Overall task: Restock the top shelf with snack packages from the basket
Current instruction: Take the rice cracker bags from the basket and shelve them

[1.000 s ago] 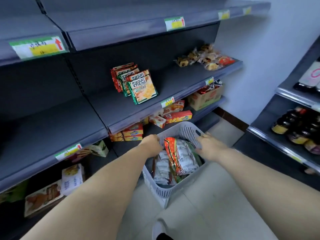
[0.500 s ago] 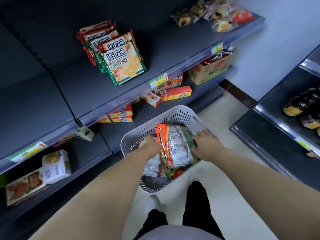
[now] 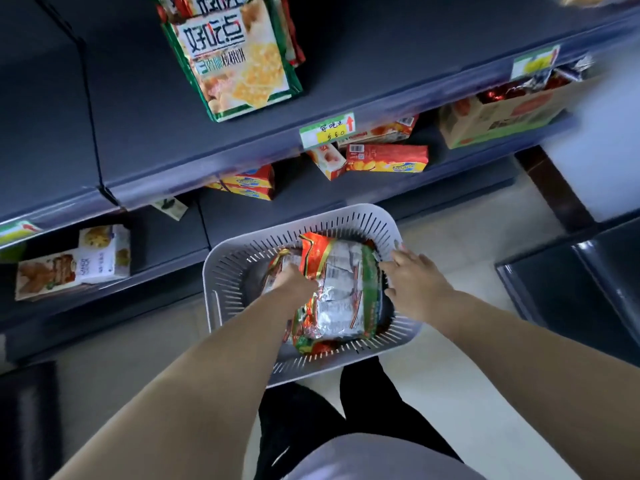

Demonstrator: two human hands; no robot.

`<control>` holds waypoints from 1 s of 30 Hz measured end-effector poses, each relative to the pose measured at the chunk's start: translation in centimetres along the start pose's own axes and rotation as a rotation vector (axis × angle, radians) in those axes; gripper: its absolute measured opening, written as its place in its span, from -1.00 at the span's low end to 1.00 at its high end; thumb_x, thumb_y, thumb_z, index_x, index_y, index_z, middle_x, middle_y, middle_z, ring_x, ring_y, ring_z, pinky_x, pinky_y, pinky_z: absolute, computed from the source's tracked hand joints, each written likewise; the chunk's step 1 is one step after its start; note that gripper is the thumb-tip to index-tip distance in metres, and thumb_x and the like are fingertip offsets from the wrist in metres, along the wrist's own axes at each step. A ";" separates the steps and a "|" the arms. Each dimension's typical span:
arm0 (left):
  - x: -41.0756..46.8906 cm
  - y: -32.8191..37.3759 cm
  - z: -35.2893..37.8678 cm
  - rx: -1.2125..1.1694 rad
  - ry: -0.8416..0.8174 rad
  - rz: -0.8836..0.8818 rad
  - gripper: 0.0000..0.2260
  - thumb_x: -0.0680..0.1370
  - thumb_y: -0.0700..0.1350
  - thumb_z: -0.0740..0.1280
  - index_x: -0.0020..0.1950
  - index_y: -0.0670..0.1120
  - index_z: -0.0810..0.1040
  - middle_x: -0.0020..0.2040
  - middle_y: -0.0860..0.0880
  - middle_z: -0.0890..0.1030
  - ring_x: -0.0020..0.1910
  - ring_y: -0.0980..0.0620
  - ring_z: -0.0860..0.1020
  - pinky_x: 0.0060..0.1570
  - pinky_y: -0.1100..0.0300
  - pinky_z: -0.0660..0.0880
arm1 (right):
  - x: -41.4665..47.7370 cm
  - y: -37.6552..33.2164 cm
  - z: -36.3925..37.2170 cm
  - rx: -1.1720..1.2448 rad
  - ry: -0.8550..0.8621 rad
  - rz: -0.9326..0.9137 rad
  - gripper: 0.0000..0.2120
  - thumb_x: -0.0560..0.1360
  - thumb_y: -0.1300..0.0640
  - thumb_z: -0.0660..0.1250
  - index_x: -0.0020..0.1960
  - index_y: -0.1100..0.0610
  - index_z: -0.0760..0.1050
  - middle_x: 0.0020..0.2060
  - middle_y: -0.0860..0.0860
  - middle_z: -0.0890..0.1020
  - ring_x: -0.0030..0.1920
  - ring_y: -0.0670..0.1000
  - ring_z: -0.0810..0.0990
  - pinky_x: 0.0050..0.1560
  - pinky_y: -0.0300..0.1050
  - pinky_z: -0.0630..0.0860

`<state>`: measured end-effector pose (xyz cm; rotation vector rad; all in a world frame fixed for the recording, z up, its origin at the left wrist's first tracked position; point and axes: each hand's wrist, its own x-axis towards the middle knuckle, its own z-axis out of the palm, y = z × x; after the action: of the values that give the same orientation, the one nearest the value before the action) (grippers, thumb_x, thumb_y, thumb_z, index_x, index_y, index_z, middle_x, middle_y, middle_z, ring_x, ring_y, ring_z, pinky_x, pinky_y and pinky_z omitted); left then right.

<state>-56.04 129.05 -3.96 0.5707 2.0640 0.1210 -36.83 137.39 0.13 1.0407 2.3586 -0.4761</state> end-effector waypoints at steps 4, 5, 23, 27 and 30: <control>0.7 -0.3 1.5 -0.013 0.011 -0.095 -0.38 0.62 -0.05 0.31 0.57 -0.17 0.09 0.19 -0.12 0.46 -0.23 0.09 0.39 -0.44 0.29 0.28 | 1.4 0.9 0.1 -0.003 0.035 -0.107 -0.52 0.57 0.20 0.19 0.48 0.11 0.26 0.51 0.09 0.18 0.54 0.14 0.04 0.50 0.05 0.05; 1.1 -0.4 1.9 -0.024 -0.003 -0.113 -0.36 0.62 -0.04 0.31 0.58 -0.18 0.07 0.27 -0.15 0.46 -0.20 0.08 0.40 -0.43 0.29 0.29 | 1.7 1.0 0.2 0.014 0.033 -0.118 -0.52 0.57 0.21 0.19 0.48 0.13 0.26 0.51 0.10 0.18 0.54 0.15 0.06 0.51 0.03 0.05; -0.9 1.9 3.5 -0.224 0.030 -0.031 -0.75 0.59 0.07 0.33 0.01 -0.11 0.60 -0.24 -0.01 0.55 -0.38 0.10 0.46 -0.46 0.29 0.34 | 1.5 1.2 -0.9 0.039 -0.003 -0.234 -0.59 0.57 0.21 0.17 0.41 0.13 0.36 0.42 0.10 0.32 0.48 0.12 0.18 0.40 -0.04 0.22; -3.3 2.7 2.0 -0.271 0.089 0.035 -0.79 0.61 0.03 0.31 -0.08 -0.10 0.56 -0.24 -0.03 0.55 -0.32 0.03 0.47 -0.35 0.20 0.36 | 0.8 0.4 -1.8 0.165 -0.012 -0.169 -0.53 0.57 0.18 0.21 0.47 0.07 0.27 0.44 0.07 0.32 0.38 0.12 0.36 0.23 -0.02 0.39; -5.1 2.6 0.5 -0.461 0.189 0.076 -0.82 0.54 -0.03 0.39 -0.06 -0.15 0.64 -0.18 -0.09 0.62 -0.21 -0.05 0.54 -0.14 0.15 0.47 | -0.1 -0.5 -1.7 0.252 0.023 -0.131 -0.44 0.53 0.25 0.23 0.49 0.06 0.20 0.41 0.10 0.37 0.33 0.17 0.43 0.20 0.03 0.45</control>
<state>-52.56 129.05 0.55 0.3589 2.0990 0.6987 -37.65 137.88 1.63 1.0070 2.4419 -0.8324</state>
